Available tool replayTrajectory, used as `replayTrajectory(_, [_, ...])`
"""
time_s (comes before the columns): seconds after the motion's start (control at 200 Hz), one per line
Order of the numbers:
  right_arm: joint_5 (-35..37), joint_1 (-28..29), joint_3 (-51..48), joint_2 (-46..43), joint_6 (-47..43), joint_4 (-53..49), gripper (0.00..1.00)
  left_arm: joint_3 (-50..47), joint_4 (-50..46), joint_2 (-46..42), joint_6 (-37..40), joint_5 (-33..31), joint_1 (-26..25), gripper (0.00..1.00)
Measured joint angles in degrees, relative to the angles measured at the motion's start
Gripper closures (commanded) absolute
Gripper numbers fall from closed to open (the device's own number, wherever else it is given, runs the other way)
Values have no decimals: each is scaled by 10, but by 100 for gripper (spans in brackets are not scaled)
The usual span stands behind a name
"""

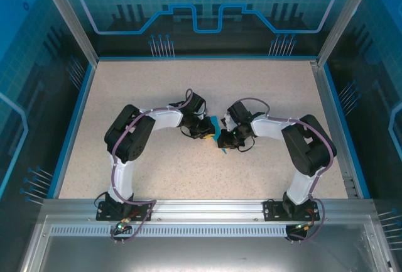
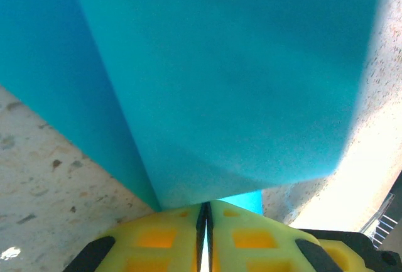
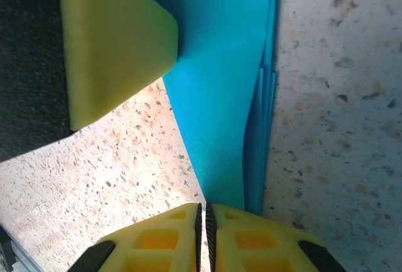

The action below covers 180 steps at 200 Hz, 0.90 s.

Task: Fold a paper plane with a square sheet of paper (pick it up from the middle)
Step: Fold the wing for the fifth time at the center of the table.

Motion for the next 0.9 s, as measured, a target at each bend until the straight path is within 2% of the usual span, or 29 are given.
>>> replayTrajectory(0.44, [3,23,7,-24,-17,-56,86,2,-4,0,0,0,0,87])
replayTrajectory(0.9, [26,22,3,-23,-17,-66,86,9,-13,3,0,0,0,87])
